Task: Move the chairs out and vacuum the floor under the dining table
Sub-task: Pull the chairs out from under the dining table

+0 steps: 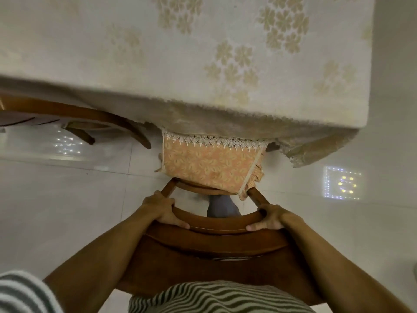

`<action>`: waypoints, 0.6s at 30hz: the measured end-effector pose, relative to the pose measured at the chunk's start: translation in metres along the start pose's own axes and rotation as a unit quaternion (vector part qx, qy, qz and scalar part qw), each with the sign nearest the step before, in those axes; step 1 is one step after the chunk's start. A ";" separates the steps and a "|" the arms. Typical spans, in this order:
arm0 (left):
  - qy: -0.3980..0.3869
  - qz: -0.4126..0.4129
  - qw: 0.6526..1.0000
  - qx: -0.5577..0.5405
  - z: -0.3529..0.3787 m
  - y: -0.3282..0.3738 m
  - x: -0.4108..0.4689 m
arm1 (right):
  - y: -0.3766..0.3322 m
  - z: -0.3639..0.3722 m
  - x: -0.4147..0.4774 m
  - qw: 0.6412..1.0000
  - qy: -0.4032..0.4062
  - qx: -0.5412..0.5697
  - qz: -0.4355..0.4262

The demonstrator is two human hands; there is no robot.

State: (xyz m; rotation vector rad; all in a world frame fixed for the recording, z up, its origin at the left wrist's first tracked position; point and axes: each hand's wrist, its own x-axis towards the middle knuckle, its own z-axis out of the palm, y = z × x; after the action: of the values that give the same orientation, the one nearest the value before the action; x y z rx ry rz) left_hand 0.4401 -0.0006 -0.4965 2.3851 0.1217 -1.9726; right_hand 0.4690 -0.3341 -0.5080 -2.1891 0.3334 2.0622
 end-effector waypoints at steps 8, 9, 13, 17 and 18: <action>-0.011 0.012 0.999 0.028 0.118 -0.024 -0.038 | 0.021 0.141 -0.017 1.000 -0.009 0.010 0.001; -0.012 0.011 0.999 0.030 0.130 -0.026 -0.042 | 0.024 0.155 -0.020 1.000 -0.012 0.010 0.004; -0.016 0.003 0.999 0.038 0.169 -0.027 -0.055 | 0.036 0.198 -0.025 1.000 -0.014 0.009 0.007; -0.024 0.003 0.999 0.037 0.196 -0.021 -0.064 | 0.052 0.227 -0.026 0.999 -0.028 0.022 0.008; -0.027 0.002 0.999 0.039 0.202 -0.020 -0.065 | 0.056 0.233 -0.025 0.999 -0.030 0.022 0.008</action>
State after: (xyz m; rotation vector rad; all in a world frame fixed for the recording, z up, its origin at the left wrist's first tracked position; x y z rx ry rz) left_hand 0.2280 0.0000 -0.4701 2.3740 0.0370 -2.0745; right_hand 0.2283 -0.3322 -0.4952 -2.1023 0.3882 2.1033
